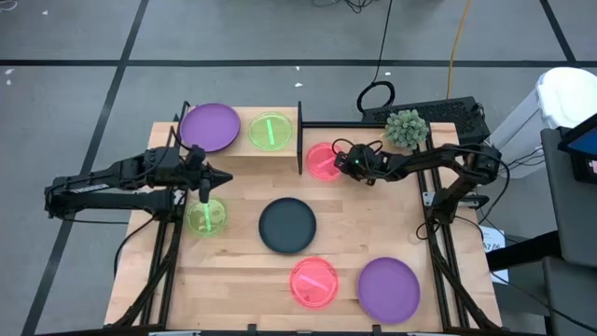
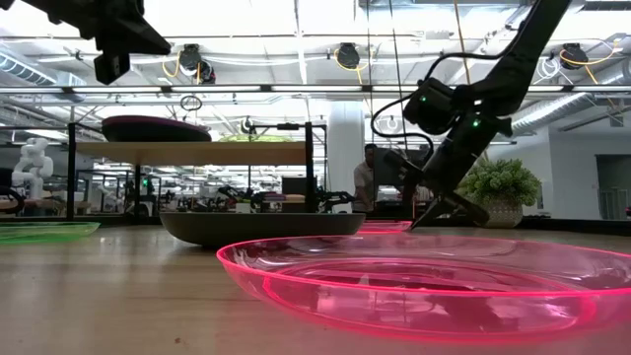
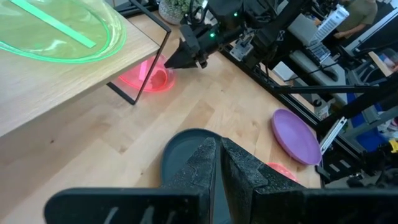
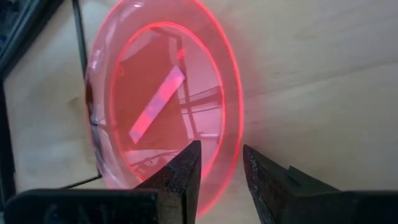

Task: Place and stack plates onto a shelf
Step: Stack the top pink plate on the green plate

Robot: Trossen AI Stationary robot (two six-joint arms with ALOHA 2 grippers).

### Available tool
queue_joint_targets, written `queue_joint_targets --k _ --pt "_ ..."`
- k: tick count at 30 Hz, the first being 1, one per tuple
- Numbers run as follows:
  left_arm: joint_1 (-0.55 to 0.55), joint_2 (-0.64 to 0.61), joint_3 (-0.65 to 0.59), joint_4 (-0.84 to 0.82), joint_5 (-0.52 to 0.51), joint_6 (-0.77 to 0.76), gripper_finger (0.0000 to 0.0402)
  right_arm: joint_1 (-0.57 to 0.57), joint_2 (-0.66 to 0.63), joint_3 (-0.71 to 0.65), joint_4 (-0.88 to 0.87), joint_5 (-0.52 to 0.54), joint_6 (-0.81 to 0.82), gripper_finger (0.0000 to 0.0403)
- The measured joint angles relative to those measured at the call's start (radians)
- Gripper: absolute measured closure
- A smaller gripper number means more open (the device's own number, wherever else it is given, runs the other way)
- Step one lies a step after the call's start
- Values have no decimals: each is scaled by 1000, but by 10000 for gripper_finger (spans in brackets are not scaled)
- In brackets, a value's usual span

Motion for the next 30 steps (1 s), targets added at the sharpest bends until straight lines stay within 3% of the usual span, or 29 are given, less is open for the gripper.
queue_joint_targets --k 10,30 --pt "0 0 0 13 -1 -13 373 0 39 2 58 -22 -3 306" --pt "0 0 0 9 -23 -13 373 0 34 0 56 -34 -32 401"
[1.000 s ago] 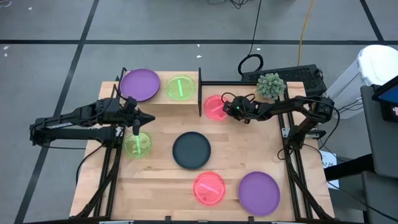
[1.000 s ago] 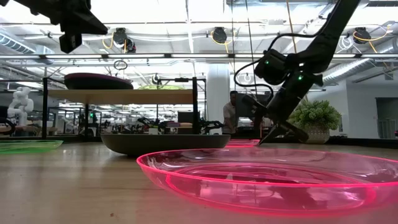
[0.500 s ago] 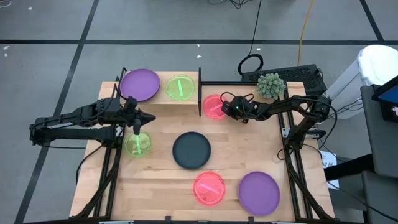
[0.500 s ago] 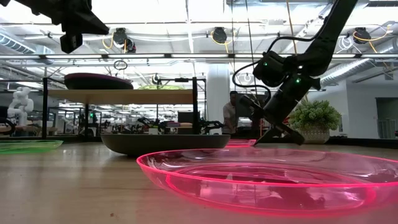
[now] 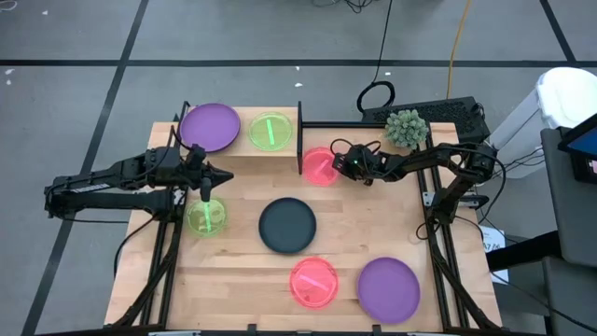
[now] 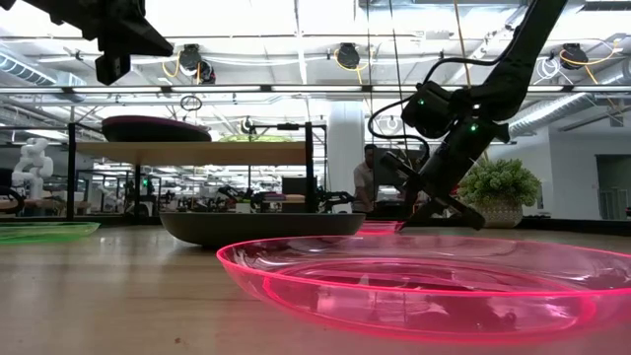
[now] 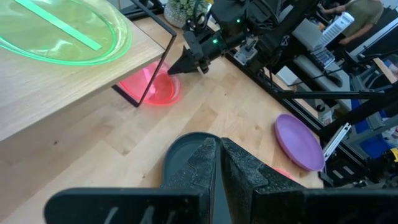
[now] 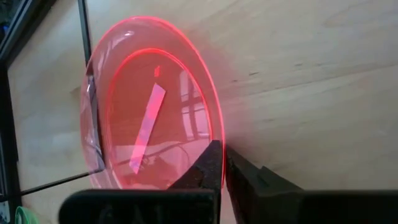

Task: Place and stack plates onto a shelf
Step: Stack the top pink plate on the green plate

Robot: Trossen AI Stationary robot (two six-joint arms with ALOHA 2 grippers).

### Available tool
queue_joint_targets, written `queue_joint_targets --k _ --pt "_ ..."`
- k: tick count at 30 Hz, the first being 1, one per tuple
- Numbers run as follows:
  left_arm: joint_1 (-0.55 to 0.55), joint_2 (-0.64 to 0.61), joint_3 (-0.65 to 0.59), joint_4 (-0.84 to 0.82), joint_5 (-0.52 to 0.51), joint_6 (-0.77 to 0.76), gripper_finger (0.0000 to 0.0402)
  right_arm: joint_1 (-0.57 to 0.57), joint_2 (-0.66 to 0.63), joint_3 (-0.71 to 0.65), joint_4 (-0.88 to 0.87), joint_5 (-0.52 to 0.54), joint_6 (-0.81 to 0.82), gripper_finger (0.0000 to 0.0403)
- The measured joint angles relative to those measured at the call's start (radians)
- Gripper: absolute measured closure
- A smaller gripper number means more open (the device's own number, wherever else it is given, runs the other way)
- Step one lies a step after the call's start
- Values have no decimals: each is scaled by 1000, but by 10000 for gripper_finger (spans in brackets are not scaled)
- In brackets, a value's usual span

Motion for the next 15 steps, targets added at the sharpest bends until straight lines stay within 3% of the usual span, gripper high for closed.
queue_joint_targets --k 15 --pt "0 0 0 -2 -11 1 373 0 -160 0 -10 29 -25 402"
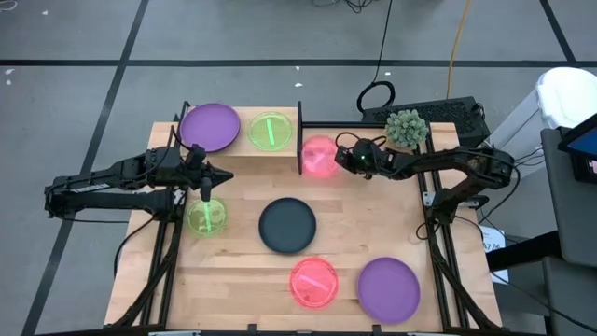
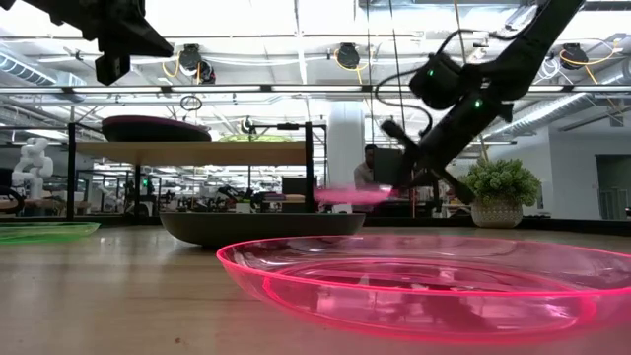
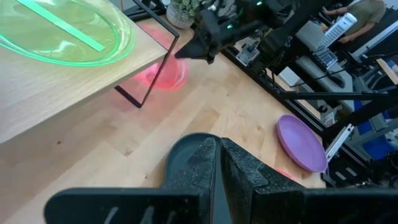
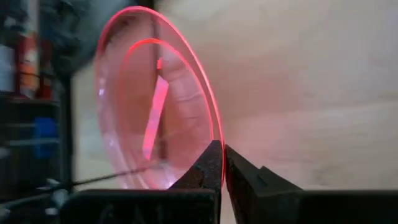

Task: Place and stack plates onto a shelf
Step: Stack the top pink plate on the green plate

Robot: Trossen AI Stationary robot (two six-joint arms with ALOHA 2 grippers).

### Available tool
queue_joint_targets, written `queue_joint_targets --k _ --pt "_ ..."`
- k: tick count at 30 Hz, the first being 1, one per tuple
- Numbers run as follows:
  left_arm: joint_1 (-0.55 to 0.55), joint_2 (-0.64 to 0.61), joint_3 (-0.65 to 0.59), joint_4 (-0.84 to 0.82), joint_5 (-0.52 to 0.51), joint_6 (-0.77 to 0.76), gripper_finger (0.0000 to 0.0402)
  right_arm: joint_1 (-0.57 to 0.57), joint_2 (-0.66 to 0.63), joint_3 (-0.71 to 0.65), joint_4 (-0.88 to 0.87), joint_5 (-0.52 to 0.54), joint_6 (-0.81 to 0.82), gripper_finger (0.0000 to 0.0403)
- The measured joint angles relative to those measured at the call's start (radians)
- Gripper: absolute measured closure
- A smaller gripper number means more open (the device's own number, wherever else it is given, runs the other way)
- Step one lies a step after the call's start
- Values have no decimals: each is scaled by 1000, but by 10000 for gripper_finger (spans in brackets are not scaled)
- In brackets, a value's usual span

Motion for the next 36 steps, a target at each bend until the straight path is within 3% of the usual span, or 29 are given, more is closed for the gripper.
queue_joint_targets --k 6,12,27,36 --pt "0 0 0 0 -13 0 373 0 -122 0 -127 82 23 403" --pt "0 16 0 0 -14 3 373 -11 -233 0 -215 91 8 403" --pt "-11 72 -1 8 -10 2 373 -11 -451 1 -195 117 43 403" --pt "-43 74 -1 11 -11 1 373 -11 -511 36 -167 117 64 403"
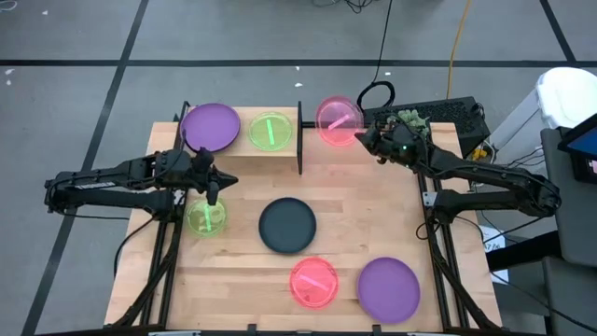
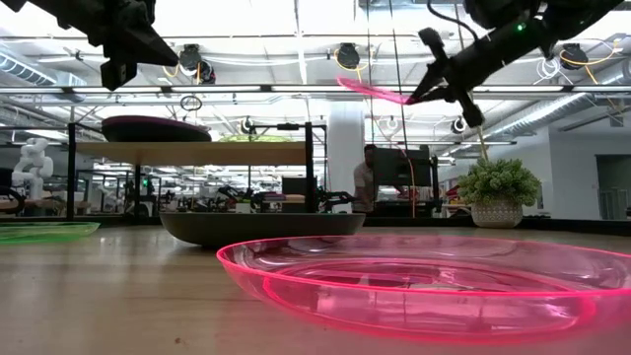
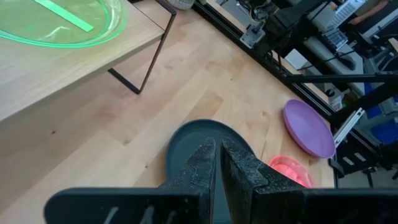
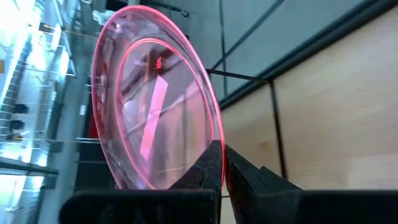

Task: Place and stack plates onto a shelf
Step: Stack the top pink plate on the green plate

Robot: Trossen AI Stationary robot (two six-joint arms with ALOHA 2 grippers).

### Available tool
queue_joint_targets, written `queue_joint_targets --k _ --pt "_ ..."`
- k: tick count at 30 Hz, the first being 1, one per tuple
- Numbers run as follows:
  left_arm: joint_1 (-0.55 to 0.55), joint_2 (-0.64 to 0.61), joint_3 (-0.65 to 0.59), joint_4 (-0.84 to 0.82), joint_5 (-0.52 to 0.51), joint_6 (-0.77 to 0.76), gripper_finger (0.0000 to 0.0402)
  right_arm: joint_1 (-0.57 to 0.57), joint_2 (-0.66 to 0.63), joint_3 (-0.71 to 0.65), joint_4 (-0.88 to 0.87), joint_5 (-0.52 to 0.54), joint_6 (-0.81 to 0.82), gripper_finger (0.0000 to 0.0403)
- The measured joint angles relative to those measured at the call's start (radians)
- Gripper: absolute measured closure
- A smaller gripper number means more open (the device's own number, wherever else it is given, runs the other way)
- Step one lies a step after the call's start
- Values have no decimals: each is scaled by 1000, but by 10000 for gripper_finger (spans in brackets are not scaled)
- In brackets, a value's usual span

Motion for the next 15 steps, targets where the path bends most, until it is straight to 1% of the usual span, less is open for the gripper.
queue_joint_targets --k 15 --pt "-1 0 0 0 -6 -1 373 0 16 207 -6 -4 -78 403"
